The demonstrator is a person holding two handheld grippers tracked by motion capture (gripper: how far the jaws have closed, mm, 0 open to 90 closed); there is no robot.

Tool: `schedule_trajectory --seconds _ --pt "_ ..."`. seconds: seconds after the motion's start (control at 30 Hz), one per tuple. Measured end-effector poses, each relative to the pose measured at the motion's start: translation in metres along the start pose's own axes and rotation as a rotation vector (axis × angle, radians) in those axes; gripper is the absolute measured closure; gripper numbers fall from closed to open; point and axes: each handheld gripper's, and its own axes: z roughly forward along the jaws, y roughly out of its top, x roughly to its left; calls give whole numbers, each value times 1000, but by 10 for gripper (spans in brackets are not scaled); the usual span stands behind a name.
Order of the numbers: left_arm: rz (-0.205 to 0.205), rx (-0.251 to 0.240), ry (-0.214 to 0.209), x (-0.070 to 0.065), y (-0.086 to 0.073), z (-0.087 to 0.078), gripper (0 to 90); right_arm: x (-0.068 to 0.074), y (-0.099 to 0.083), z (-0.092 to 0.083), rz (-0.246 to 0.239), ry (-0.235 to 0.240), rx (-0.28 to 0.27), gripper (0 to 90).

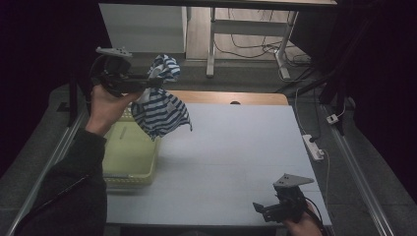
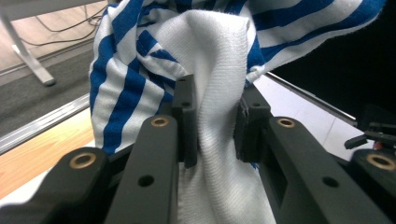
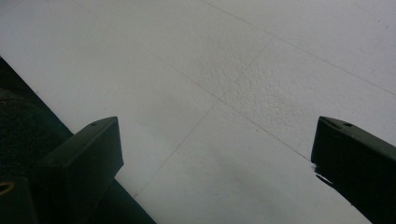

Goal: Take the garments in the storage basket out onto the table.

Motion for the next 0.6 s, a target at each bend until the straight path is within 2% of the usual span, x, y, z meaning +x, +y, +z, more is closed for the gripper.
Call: schedule_trajectory --seconds 0.6 --pt "37 -2 -53 -22 25 40 732 0 0 0 -6 0 1 18"
